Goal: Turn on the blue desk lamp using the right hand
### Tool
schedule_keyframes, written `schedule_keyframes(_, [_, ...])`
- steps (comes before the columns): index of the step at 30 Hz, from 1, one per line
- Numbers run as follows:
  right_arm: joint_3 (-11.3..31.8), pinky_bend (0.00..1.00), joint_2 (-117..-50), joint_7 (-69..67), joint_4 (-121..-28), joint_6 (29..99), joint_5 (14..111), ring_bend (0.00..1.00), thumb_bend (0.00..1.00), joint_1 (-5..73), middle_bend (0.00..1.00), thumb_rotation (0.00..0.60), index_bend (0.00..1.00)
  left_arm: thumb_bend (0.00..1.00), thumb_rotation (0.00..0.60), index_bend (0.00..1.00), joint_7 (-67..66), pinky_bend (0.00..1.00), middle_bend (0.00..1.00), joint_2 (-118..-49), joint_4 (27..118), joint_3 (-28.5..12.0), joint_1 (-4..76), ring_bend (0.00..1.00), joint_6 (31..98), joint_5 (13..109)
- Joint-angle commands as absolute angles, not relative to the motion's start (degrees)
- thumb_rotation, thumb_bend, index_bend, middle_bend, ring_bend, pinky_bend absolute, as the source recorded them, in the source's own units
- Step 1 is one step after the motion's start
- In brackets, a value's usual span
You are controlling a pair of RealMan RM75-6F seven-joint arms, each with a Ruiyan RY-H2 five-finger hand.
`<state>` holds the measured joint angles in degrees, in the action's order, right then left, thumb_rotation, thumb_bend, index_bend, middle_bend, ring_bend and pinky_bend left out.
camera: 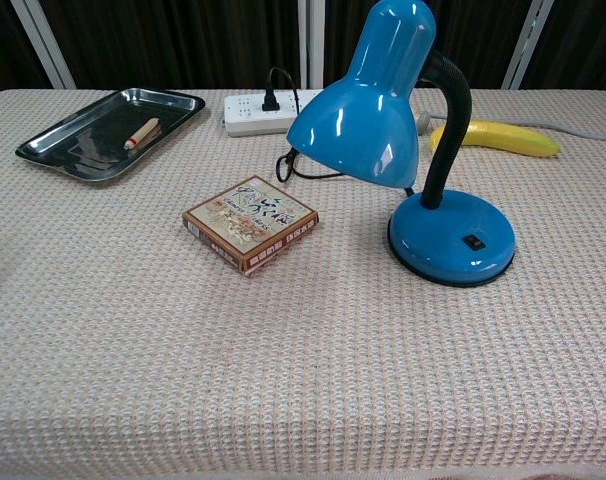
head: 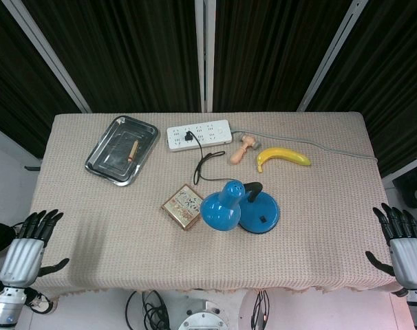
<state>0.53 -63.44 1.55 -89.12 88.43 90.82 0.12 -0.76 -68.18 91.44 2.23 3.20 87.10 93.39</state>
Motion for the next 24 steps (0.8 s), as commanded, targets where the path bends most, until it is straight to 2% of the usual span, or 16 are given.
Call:
schedule_keyframes(1, [0.21, 0.0, -63.52, 1.53, -89.03, 88.4, 91.01, 0.0, 0.13, -0.02, 0.0, 0.6, 0.0, 0.0, 0.6, 0.08, -0.96, 0.0, 0.05, -68.16, 91.52, 2.29, 3.21, 0.0, 87.06, 93.45])
schedule_keyframes(11, [0.07, 0.0, -63.73, -0.15, -87.62, 89.69, 91.19, 0.0, 0.13, -0.83, 0.0, 0.6, 0.0, 0.0, 0.6, 0.09, -2.41, 0.0, 0.05, -67.72, 92.61, 2.23, 3.38, 0.0, 86.9, 93.48])
schedule_keyframes(24, [0.06, 0.0, -63.86, -1.12, -86.87, 88.02, 90.84, 0.0, 0.13, -0.12, 0.0, 0.6, 0.0, 0.0, 0.6, 0.09, -2.16, 0.0, 0.05, -68.1, 92.41, 2.15, 3.27, 0.0, 86.78, 92.83])
